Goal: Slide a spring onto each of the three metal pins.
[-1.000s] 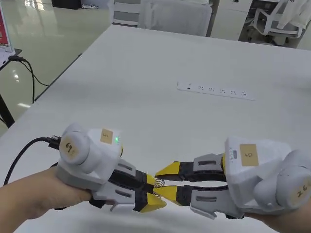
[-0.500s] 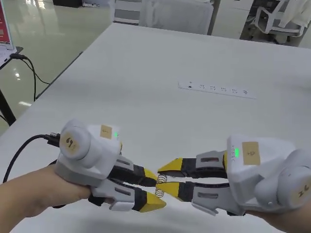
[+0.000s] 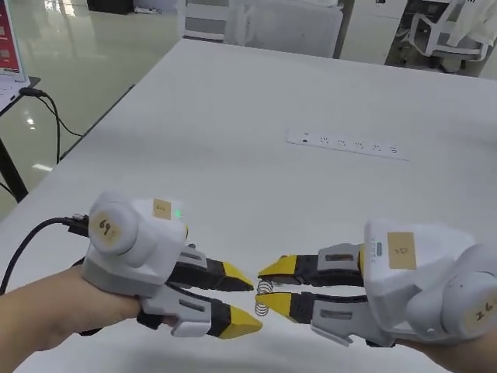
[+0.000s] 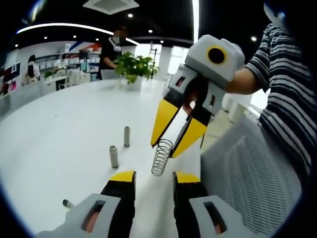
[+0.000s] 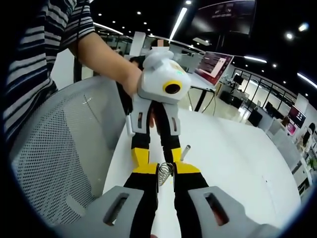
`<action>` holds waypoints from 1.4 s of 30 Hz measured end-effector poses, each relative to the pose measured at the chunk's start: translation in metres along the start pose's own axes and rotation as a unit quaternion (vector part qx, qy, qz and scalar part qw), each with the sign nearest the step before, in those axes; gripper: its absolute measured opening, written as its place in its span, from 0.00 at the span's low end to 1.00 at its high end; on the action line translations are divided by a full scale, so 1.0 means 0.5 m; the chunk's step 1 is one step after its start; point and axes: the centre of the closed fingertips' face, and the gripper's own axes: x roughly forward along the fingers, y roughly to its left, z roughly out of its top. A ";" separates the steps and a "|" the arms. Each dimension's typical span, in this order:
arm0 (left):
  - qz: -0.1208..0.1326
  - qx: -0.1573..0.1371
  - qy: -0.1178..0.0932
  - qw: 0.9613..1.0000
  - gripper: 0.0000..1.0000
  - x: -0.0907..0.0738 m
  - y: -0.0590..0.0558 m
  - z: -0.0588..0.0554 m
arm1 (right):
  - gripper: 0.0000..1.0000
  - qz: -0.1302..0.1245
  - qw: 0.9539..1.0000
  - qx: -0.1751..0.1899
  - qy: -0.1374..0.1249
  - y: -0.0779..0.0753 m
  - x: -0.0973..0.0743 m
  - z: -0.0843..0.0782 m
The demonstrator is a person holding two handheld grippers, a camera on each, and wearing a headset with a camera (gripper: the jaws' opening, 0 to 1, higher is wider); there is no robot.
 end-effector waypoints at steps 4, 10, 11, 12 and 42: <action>0.006 -0.003 -0.001 1.000 0.24 -0.009 0.004 -0.001 | 0.08 -0.007 1.000 -0.002 0.005 -0.005 0.000 -0.004; 0.016 -0.016 0.005 1.000 0.31 -0.031 0.009 -0.016 | 0.08 -0.012 1.000 -0.006 0.008 -0.010 0.003 -0.004; 0.017 -0.016 0.006 1.000 0.31 -0.035 0.010 -0.018 | 0.08 -0.012 1.000 -0.007 0.009 -0.010 0.004 -0.005; 0.021 -0.019 0.006 1.000 0.31 -0.040 0.013 -0.021 | 0.08 -0.013 1.000 -0.008 0.010 -0.011 0.005 -0.005; 0.129 -0.082 -0.016 0.988 0.91 -0.160 0.090 -0.069 | 0.08 -0.037 0.999 0.000 0.017 -0.031 0.010 -0.020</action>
